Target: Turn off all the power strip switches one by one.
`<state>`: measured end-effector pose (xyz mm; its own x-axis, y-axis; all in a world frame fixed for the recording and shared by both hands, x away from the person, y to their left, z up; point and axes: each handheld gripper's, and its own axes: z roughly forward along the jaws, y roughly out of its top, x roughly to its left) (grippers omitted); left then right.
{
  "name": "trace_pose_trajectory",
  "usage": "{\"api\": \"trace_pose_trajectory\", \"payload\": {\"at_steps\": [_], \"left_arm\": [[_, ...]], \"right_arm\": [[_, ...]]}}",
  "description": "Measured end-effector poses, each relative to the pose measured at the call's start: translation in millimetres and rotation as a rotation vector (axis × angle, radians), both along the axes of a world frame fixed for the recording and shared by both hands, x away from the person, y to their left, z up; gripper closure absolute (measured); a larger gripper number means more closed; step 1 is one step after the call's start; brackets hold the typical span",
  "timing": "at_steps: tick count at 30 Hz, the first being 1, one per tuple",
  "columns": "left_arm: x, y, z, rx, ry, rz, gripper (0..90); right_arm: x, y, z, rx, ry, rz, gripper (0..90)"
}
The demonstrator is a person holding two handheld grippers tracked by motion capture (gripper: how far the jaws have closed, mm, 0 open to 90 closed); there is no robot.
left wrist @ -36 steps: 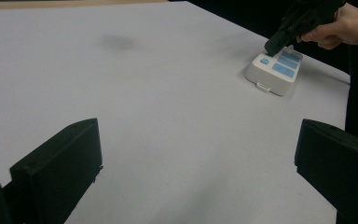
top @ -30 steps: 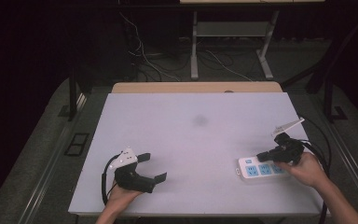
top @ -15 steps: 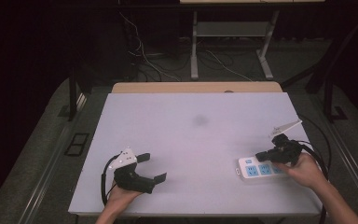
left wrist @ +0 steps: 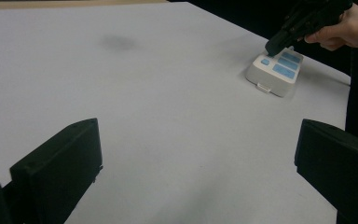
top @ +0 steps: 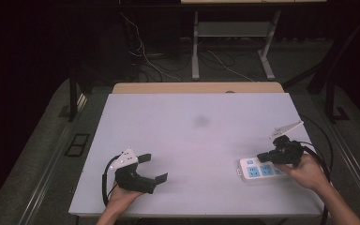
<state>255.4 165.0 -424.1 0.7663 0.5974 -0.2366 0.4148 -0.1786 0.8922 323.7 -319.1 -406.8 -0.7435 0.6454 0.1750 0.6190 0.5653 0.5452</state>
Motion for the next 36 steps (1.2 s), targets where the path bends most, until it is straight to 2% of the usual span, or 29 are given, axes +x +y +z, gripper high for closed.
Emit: {"api": "trace_pose_trajectory", "payload": {"at_steps": [11, 20, 36], "left_arm": [[-0.4, 0.6, 0.6, -0.007, -0.001, 0.006, 0.0], [-0.1, 0.4, 0.2, -0.004, 0.002, 0.005, 0.0], [0.4, 0.7, -0.1, -0.006, 0.003, 0.009, 0.0]], "right_arm": [[-9.4, -3.5, 19.7, 0.022, -0.016, -0.009, 89.7], [-11.8, -8.0, 36.2, 0.002, -0.028, -0.002, 89.7], [-6.8, -37.9, 39.0, -0.027, -0.017, -0.077, 89.8]]}}
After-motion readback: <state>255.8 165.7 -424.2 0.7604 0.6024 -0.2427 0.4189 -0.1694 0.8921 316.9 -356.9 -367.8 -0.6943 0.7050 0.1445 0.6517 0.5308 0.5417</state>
